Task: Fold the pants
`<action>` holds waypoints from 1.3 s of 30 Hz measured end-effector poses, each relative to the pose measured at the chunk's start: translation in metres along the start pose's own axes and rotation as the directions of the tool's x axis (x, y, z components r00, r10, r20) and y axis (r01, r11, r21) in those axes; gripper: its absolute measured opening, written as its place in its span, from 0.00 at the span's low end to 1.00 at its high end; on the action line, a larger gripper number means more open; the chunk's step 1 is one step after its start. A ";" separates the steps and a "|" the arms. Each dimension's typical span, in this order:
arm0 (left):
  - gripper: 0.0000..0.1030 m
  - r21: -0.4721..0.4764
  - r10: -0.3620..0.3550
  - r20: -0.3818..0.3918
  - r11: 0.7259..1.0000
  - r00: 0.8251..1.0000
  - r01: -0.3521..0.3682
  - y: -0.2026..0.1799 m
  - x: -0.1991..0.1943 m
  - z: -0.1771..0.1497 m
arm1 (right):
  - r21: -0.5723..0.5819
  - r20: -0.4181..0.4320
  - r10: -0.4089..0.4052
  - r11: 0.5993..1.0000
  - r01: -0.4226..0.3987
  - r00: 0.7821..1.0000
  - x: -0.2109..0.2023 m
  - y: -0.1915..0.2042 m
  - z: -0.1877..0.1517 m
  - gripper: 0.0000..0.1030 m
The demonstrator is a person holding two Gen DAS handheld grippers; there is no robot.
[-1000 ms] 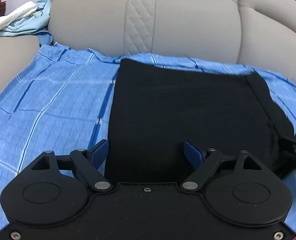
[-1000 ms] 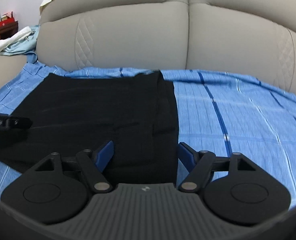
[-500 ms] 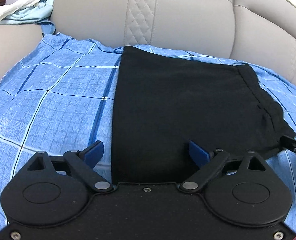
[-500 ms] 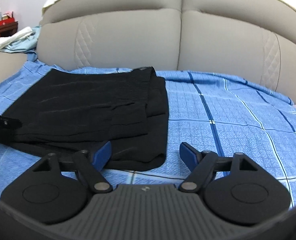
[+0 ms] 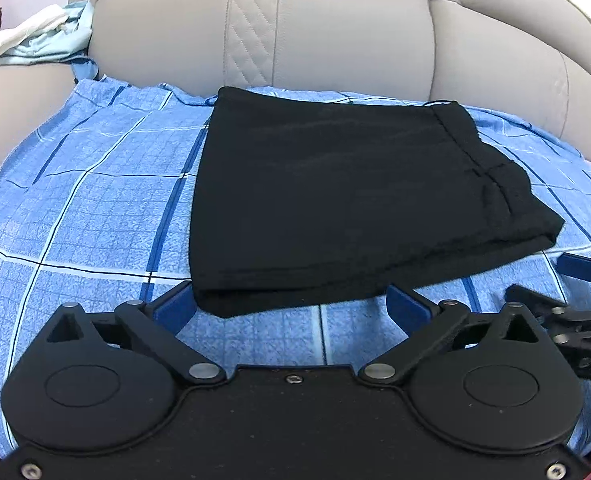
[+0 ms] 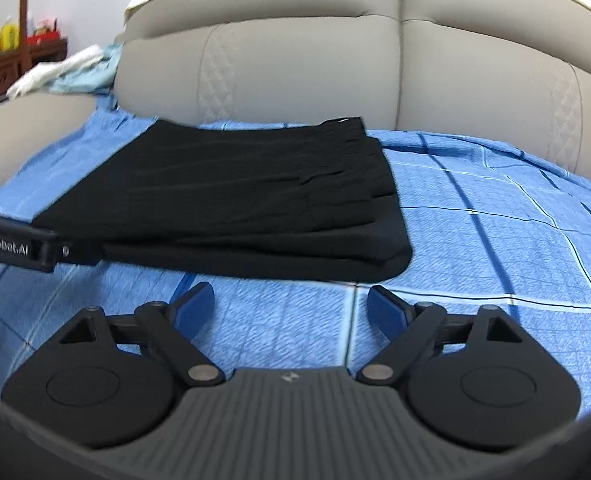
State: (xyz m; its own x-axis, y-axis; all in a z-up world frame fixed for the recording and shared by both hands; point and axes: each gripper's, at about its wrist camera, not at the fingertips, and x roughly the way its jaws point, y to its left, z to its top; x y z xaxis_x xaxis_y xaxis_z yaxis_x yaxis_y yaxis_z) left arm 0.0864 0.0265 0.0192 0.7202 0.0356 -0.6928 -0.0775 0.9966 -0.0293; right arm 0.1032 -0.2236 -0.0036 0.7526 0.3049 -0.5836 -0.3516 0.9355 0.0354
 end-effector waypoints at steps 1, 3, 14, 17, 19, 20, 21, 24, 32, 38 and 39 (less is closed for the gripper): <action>0.99 0.007 0.001 0.002 1.000 1.000 -0.001 -0.001 0.000 -0.001 | -0.008 -0.003 0.000 1.000 0.000 1.000 0.001 0.003 -0.001 0.91; 1.00 0.022 0.007 0.002 1.000 1.000 -0.007 -0.003 0.000 -0.004 | -0.022 -0.001 0.000 1.000 0.000 1.000 0.003 0.008 -0.003 0.95; 1.00 0.041 0.020 -0.008 0.999 1.000 -0.020 -0.005 0.010 -0.013 | -0.038 0.018 -0.028 0.999 0.028 0.999 0.005 0.023 -0.010 1.00; 1.00 0.043 0.020 -0.004 0.999 1.000 -0.020 -0.005 0.011 -0.013 | -0.036 0.025 -0.043 0.998 0.044 0.999 0.006 0.023 -0.010 1.00; 1.00 0.043 0.018 -0.001 0.999 1.000 -0.018 -0.005 0.011 -0.013 | -0.032 0.029 -0.053 0.998 0.054 0.998 0.006 0.024 -0.011 1.00; 1.00 0.043 0.017 0.000 0.999 1.000 -0.017 -0.004 0.011 -0.014 | -0.033 0.031 -0.057 0.998 0.058 0.998 0.006 0.024 -0.011 1.00; 1.00 0.042 0.016 0.001 0.999 1.000 -0.016 -0.004 0.011 -0.014 | -0.036 0.032 -0.060 0.997 0.061 0.998 0.006 0.024 -0.011 1.00; 1.00 0.038 0.011 0.001 0.999 1.000 -0.011 -0.003 0.011 -0.014 | -0.040 0.036 -0.067 0.997 0.069 0.997 0.007 0.026 -0.012 1.00; 1.00 0.037 0.011 0.000 0.999 1.000 -0.011 -0.003 0.012 -0.014 | -0.034 0.040 -0.070 0.997 0.071 0.997 0.006 0.025 -0.013 1.00; 1.00 0.038 0.010 0.001 0.999 1.000 -0.010 -0.002 0.012 -0.014 | -0.033 0.041 -0.068 0.997 0.070 0.997 0.006 0.025 -0.012 1.00; 1.00 0.038 0.010 0.001 0.999 1.000 -0.010 -0.002 0.012 -0.014 | -0.032 0.041 -0.069 0.997 0.070 0.997 0.006 0.025 -0.012 1.00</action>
State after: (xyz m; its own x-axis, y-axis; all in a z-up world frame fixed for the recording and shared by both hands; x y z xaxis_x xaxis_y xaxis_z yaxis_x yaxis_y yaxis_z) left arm 0.0852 0.0237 0.0009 0.7198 0.0460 -0.6927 -0.0590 0.9982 0.0050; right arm 0.0922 -0.2008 -0.0164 0.7971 0.2471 -0.5510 -0.3160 0.9482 -0.0318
